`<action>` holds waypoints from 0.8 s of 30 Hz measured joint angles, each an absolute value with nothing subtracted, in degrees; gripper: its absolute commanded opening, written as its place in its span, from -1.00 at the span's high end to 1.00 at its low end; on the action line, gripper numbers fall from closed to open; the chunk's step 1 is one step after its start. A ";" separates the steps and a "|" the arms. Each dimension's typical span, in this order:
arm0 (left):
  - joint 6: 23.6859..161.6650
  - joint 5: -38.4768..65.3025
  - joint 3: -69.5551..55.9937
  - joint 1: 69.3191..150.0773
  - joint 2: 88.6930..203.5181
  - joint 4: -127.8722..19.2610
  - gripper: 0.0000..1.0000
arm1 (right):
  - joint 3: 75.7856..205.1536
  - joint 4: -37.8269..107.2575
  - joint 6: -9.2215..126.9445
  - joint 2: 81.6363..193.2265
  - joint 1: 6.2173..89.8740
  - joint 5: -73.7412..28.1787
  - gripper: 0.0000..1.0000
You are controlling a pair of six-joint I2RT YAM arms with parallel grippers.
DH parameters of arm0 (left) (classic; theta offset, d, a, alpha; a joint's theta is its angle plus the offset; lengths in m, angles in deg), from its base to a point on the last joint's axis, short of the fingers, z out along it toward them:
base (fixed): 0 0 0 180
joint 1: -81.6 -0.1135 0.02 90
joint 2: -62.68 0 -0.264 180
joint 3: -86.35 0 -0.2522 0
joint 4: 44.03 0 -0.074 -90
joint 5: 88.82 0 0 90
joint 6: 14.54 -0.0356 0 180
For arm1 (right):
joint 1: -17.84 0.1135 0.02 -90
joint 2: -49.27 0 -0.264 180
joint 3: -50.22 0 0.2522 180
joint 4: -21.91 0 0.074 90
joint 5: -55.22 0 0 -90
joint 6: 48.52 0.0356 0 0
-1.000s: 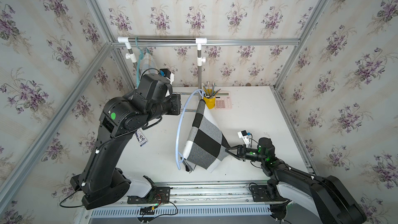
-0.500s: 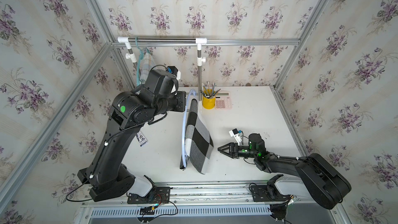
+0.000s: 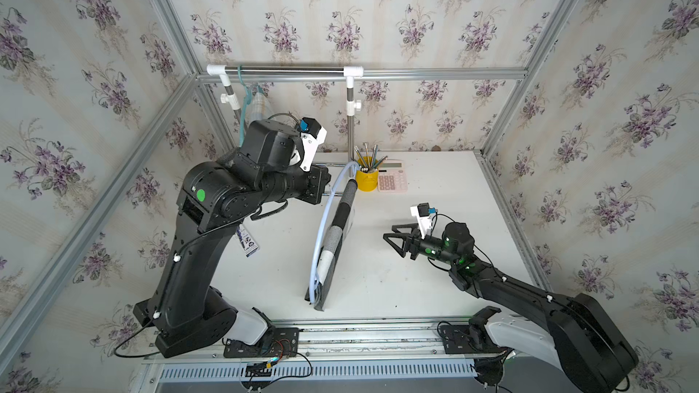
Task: Hang the scarf on the hanger
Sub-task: Hang the scarf on the hanger, then place the hanger at the clothesline.
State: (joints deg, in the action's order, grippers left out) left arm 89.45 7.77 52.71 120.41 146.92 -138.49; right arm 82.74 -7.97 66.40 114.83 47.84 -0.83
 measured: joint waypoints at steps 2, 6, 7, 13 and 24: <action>88.97 10.20 53.28 119.68 146.88 -139.37 1.00 | 83.66 -12.52 65.33 117.58 47.84 0.22 -0.44; 88.73 13.13 54.72 118.42 146.75 -140.48 1.00 | 86.83 -17.98 65.09 121.84 47.84 1.56 -0.40; 89.15 13.17 55.62 118.02 146.92 -140.77 1.00 | 86.94 -18.97 65.12 121.97 47.84 1.78 -0.40; 90.46 9.78 59.57 116.03 148.30 -142.28 1.00 | 85.87 -19.01 65.38 116.71 48.67 1.38 -0.38; 91.71 5.48 53.93 115.40 146.18 -139.72 1.00 | 96.03 -15.42 65.62 114.46 68.06 -3.78 -0.44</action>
